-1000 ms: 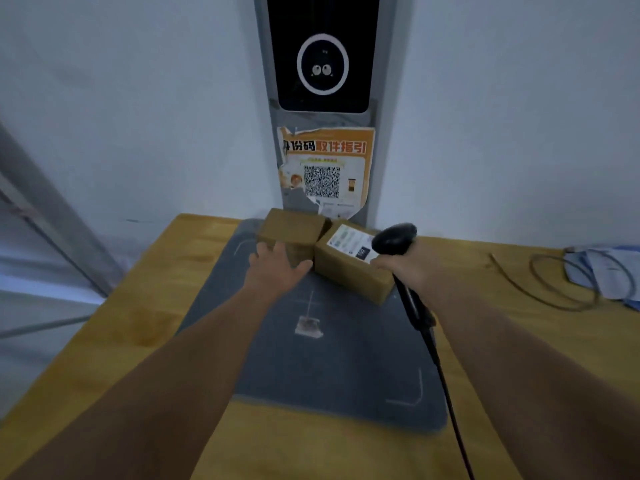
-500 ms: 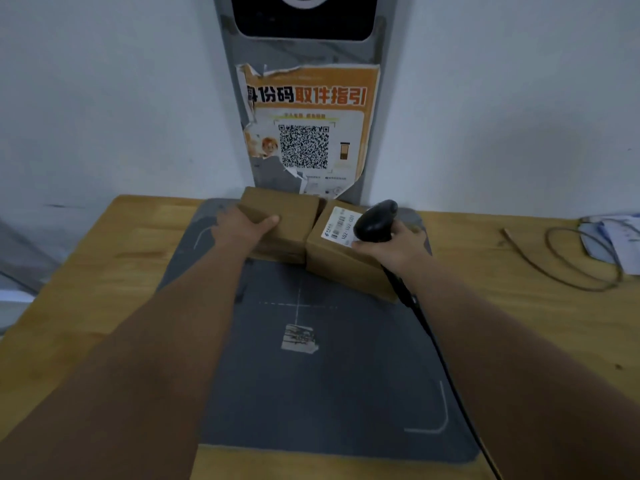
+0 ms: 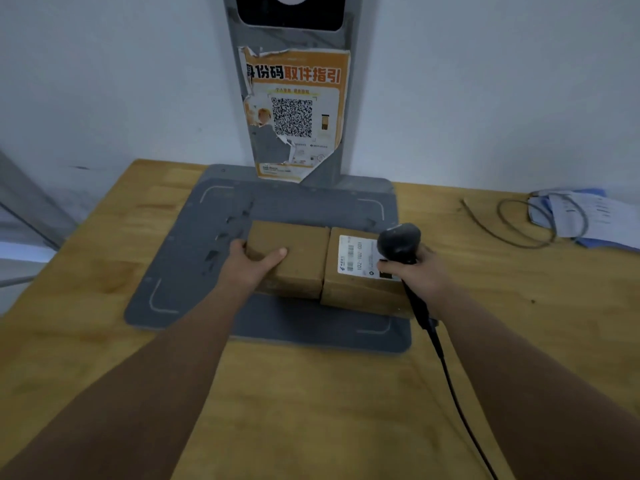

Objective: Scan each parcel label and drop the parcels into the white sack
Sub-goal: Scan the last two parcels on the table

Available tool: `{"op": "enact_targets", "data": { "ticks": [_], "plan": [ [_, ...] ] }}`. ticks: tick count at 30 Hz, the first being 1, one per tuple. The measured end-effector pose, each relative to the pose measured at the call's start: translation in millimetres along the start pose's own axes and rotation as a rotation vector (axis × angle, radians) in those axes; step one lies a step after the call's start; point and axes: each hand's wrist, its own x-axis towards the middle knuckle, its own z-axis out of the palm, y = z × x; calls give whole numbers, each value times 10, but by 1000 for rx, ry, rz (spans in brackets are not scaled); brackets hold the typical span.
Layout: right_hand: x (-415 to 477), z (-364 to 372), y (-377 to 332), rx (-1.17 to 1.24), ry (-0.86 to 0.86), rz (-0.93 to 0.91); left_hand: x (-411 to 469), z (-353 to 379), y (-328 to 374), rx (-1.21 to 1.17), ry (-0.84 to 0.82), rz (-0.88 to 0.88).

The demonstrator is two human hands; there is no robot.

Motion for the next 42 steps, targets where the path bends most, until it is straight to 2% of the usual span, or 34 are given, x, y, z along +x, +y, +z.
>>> {"op": "enact_targets", "data": {
  "ticks": [7,14,18,20,22,23,25,27,31,33,35,38,39,42],
  "plan": [
    [-1056,-577,692,28,-80,21,-1520,308,-432,0,-31,-43],
    [-2079,-1211,1638,30,-60,52,-2819,953,-880,187,-4,-80],
    [-2399,-1406,1932,-28,11,38,-3289,1142,-933,401,-36,-36],
    [-2483,-1450,1949,-337,75,-1,-3407,1164,-900,634,-25,-9],
    [-2612,-1398,1889,-614,141,-78,-3430,1170,-835,936,3,160],
    [-2697,-1341,1833,-639,160,-128,-3405,1168,-784,1020,-33,279],
    [-2885,-1196,1724,-596,136,-201,-3347,1168,-685,1140,-225,446],
    [-3027,-1047,1704,-592,37,-237,-3312,1171,-651,1238,-368,450],
    [-3102,-935,1806,-523,-26,-241,-3325,1088,-641,1425,-319,448],
    [-3081,-947,1850,-432,8,-219,-3376,949,-679,1374,-257,420],
    [-3035,-942,1853,-400,24,-195,-3452,779,-728,1156,-255,293],
    [-2921,-913,1747,-438,28,-142,-3550,614,-800,309,-417,-90],
    [-2886,-901,1704,-455,22,-116,-3588,603,-845,97,-459,-193],
    [-2840,-868,1636,-451,-10,-90,-3663,621,-1034,-28,-471,-272]
  ]
}}
